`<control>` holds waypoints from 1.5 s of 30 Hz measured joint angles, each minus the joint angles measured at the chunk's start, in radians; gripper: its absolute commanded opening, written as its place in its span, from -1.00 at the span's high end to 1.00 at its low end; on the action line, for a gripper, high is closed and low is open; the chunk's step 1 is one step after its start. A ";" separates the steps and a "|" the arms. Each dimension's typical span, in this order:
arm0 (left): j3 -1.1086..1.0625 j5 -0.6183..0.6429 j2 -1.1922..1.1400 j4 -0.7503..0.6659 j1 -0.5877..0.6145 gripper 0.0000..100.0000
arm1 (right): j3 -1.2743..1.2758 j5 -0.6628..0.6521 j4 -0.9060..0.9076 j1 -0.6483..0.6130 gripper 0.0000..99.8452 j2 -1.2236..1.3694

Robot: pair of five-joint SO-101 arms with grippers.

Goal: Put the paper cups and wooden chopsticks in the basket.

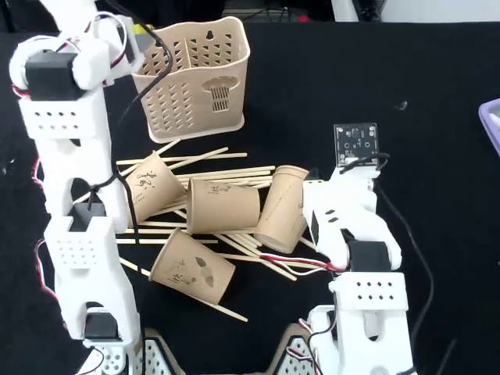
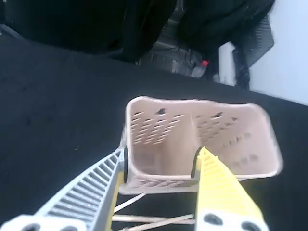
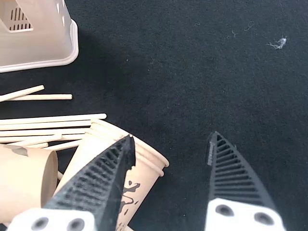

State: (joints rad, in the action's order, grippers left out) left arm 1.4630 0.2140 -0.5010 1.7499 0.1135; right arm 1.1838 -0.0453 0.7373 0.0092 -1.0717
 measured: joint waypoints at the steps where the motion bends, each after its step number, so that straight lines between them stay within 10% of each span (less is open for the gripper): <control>1: -0.015 -0.006 0.000 0.005 0.018 0.52 | 0.000 0.000 0.000 0.000 0.52 0.000; 14: -0.968 -0.178 0.505 -0.015 0.247 0.52 | -0.247 -0.216 0.226 -0.137 0.51 0.021; 27: -2.283 -0.193 1.227 -0.609 0.259 0.52 | -0.657 -0.674 0.525 -0.147 0.40 0.634; 45: -2.576 -0.195 1.570 -0.667 0.221 0.52 | -1.149 -1.231 0.951 -0.048 0.47 1.166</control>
State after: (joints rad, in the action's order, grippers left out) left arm -1.1132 0.0192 1.0687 1.0825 0.3345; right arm 0.0345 -1.2758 1.6886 -0.0384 0.0944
